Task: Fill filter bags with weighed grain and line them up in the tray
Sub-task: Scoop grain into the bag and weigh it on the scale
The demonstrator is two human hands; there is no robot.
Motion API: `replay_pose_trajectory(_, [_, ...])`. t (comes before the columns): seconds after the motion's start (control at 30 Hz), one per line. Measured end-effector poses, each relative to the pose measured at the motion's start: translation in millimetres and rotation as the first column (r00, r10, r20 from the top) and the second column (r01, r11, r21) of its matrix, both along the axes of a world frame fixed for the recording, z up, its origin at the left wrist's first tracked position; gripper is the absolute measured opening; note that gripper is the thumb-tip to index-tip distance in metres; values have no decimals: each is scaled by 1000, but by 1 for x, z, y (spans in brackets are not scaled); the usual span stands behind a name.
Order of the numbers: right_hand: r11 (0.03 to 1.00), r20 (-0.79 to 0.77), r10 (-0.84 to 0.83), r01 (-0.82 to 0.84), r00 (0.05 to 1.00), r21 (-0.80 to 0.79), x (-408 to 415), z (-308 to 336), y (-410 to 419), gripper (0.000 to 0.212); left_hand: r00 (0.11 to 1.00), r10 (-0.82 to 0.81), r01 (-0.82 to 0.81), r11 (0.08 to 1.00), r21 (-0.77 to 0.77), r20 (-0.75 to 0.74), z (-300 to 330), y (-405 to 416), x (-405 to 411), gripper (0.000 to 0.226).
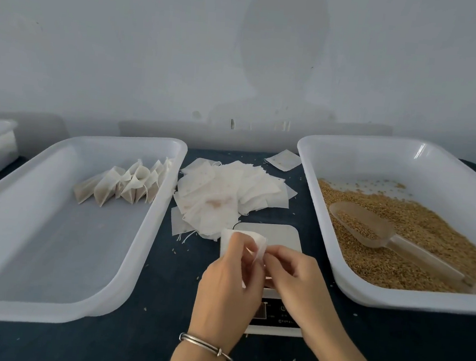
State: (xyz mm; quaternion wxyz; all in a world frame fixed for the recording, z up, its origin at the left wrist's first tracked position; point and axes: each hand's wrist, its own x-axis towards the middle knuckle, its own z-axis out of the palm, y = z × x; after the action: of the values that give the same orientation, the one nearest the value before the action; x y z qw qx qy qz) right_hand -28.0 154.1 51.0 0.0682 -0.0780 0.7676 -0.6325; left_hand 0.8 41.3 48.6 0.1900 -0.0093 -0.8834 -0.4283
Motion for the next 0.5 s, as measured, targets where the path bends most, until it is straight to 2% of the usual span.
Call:
replay_pose_trajectory(0.17, [996,64,50,-45,997,-79,3,-3,-1,24,996,-43,41,999,34,78,0,-1,-1,11])
replay_pose_trajectory(0.3, [999,74,34,-32,997,-29,3,-4,0,28,991,-75,68,996,64,114,1,-2,0,13])
replay_pose_trajectory(0.5, [996,41,-16,12,999,92,3,-4,-5,33,996,-58,59,998,-14,64,6,-1,2,28])
